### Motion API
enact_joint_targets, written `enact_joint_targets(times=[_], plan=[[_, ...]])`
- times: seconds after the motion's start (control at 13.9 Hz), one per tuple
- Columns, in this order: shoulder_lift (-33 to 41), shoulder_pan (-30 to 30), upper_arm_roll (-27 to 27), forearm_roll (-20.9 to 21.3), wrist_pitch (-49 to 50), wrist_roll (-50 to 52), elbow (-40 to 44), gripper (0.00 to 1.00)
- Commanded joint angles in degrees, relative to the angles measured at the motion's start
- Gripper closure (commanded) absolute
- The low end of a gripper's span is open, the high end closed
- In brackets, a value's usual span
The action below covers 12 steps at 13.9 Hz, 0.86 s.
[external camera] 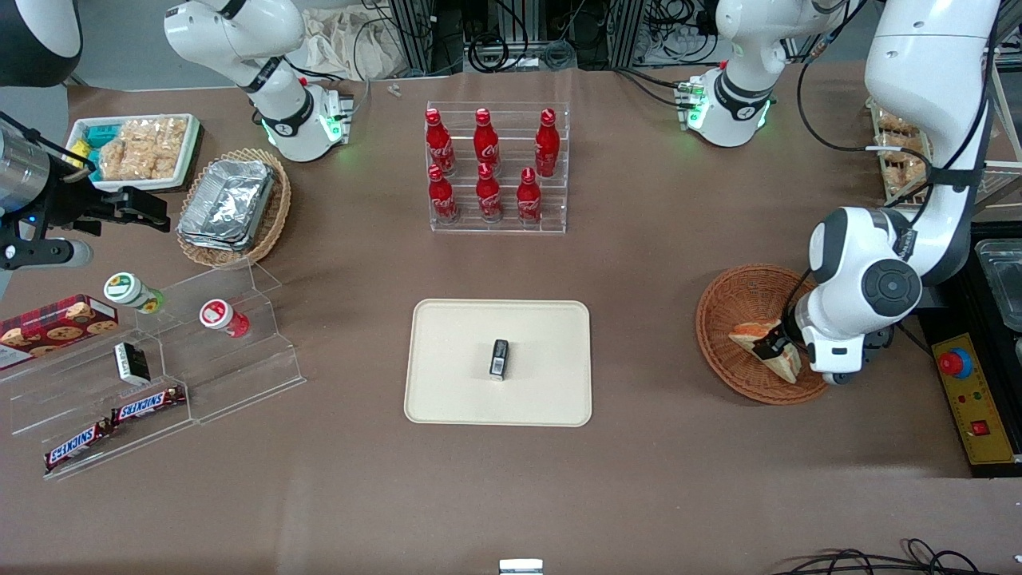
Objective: Place sandwich from basket to tray
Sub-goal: 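Close the left gripper on the wrapped sandwich and lift it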
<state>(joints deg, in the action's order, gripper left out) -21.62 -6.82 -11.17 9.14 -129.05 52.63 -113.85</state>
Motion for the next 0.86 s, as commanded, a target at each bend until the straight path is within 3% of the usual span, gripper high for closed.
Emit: enact_joint_targets(times=[0.0, 0.14, 0.22, 0.36, 0.43, 0.79], plan=[[0.0, -0.3, -0.1, 2.0, -3.2, 1.9, -2.4, 0.00], [-0.8, -0.4, -0.1, 2.5, -3.7, 1.9, -2.3, 0.00], [-1.0, -0.4, 0.1, 2.7, -3.8, 2.1, -2.0, 0.19], [-1.1, -0.4, 0.2, 2.7, -4.5, 4.3, -1.9, 0.89], [-1.1, -0.4, 0.2, 2.7, -4.6, 4.4, -1.7, 1.00], [1.0, -0.5, 0.2, 2.7, -3.8, 4.4, 0.3, 1.00]])
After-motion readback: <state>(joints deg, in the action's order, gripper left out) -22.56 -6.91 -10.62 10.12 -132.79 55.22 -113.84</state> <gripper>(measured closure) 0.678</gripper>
